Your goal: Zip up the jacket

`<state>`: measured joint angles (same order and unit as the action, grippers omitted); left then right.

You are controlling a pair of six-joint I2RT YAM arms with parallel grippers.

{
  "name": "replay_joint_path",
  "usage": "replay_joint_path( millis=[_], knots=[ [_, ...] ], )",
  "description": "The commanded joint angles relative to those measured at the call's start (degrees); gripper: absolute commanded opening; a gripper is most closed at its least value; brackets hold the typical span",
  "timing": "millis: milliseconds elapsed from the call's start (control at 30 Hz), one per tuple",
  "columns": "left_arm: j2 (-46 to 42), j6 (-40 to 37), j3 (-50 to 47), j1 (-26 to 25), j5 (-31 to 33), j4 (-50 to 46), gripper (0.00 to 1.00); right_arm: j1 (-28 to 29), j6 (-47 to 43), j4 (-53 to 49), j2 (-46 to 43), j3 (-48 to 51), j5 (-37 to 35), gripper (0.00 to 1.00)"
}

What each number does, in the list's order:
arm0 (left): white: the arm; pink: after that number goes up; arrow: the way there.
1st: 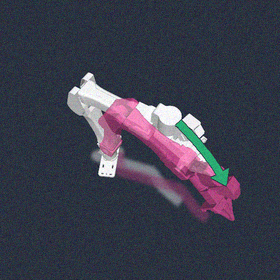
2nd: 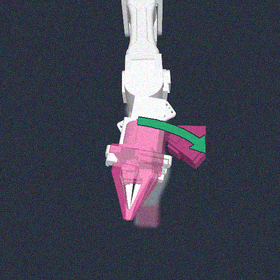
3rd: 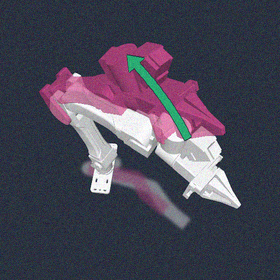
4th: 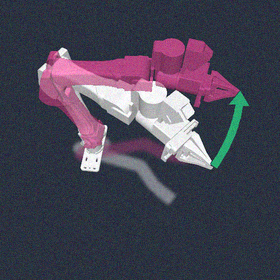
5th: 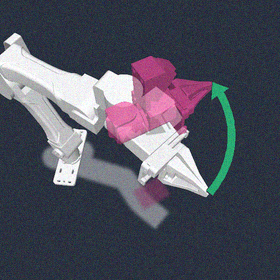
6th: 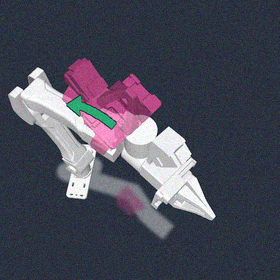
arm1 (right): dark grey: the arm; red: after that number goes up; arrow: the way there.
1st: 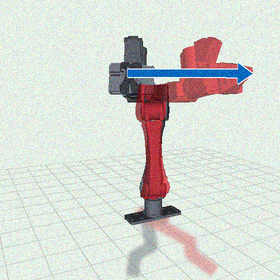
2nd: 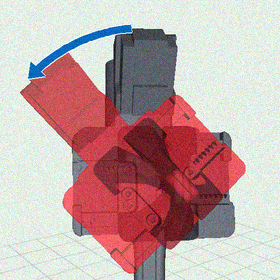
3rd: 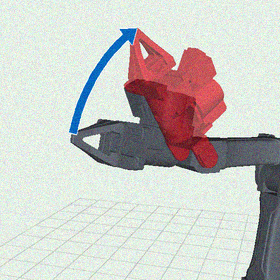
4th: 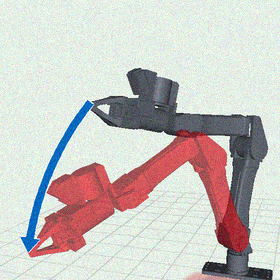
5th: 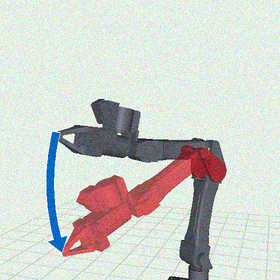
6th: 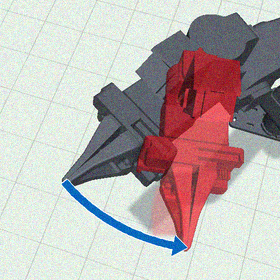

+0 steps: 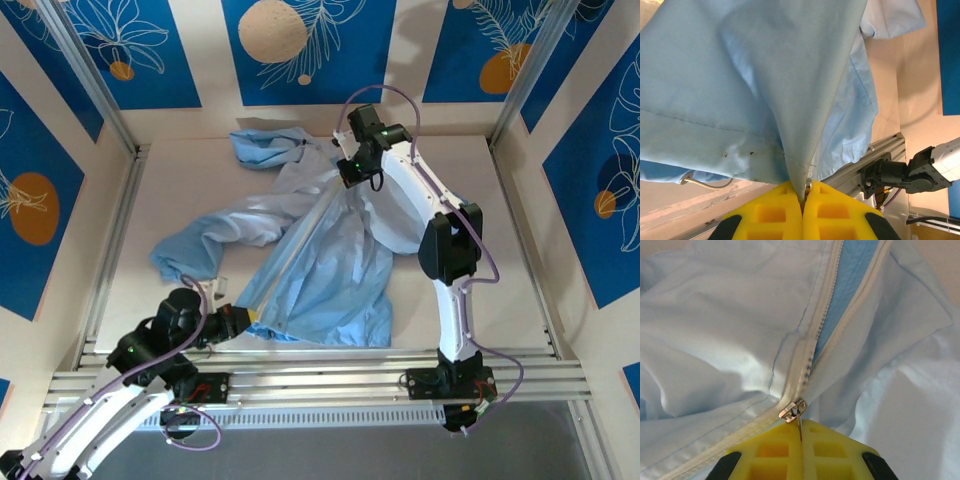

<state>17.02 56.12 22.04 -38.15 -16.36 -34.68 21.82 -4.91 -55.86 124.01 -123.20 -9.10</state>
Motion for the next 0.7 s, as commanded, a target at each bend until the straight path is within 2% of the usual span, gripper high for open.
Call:
replay_joint_path(
  millis=[0,367,667],
  knots=[
    [-0.46,-2.68,2.13,-0.34,-4.47,-2.27,0.0,-1.87,-0.45,2.75,0.33,-6.1,-4.28,0.0],
    [-4.63,-2.59,3.44,-0.27,-4.53,-7.17,0.0,-2.4,-1.42,-1.2,10.27,-22.57,-3.13,0.0],
    [-10.16,-1.63,4.12,-0.26,-4.08,-13.66,0.0,-3.96,0.25,0.37,13.68,-24.77,0.62,0.0]
  ],
)
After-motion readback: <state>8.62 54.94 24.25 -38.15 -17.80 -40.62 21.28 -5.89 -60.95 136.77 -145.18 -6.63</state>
